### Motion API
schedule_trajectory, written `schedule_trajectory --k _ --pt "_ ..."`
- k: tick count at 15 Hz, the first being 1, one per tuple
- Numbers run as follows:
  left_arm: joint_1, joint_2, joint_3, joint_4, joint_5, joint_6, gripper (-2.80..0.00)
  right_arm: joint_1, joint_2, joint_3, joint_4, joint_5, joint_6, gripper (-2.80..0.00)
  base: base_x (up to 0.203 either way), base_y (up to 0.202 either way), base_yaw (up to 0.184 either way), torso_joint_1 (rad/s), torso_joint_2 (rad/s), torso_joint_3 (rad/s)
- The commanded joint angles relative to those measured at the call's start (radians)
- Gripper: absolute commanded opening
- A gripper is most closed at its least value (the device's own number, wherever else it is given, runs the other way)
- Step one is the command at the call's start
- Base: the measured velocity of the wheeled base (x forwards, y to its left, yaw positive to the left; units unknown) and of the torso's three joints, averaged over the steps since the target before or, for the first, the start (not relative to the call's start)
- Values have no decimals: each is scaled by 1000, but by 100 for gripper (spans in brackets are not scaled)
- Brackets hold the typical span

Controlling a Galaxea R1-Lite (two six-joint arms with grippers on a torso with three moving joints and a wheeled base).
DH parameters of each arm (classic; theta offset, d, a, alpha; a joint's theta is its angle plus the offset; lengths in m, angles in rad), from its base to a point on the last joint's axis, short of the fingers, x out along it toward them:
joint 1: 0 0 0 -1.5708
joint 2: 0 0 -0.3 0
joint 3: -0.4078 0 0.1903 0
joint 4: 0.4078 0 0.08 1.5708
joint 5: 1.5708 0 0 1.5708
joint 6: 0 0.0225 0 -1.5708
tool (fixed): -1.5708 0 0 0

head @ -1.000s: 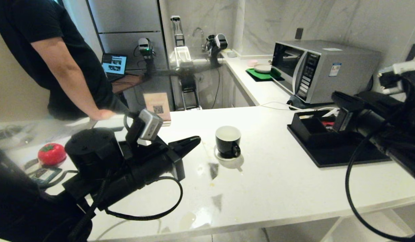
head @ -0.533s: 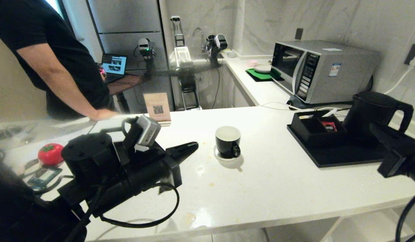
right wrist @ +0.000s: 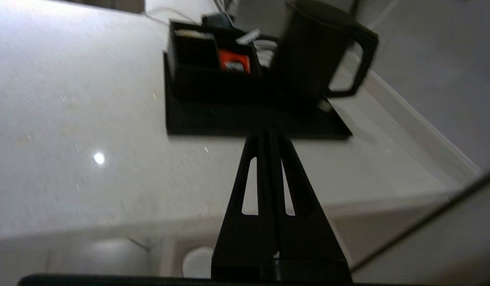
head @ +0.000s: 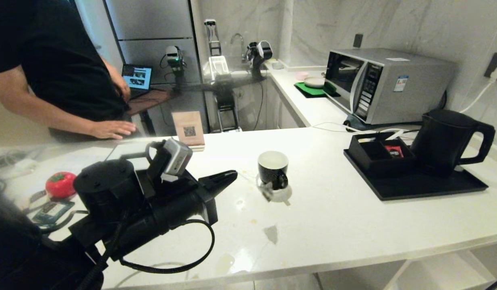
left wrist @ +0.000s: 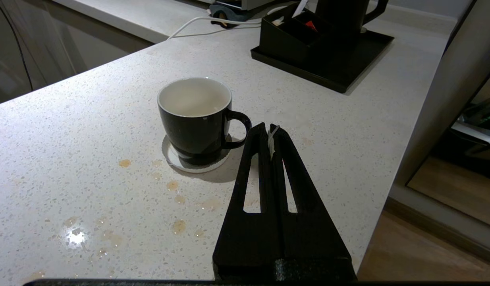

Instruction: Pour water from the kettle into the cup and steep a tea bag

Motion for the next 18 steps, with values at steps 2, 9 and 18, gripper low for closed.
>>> schedule_trajectory --k 2,9,18 --pt "0 5 0 -8 -1 -1 -280 -21 -214 29 149 -4 -10 -280 0 0 0 0 0 0" --pt "2 13 0 -8 -1 1 -280 1 -439 43 461 119 24 -280 0 0 0 0 0 0" --pt "2 13 0 -8 15 1 -280 16 -495 39 784 223 212 -280 0 0 0 0 0 0"
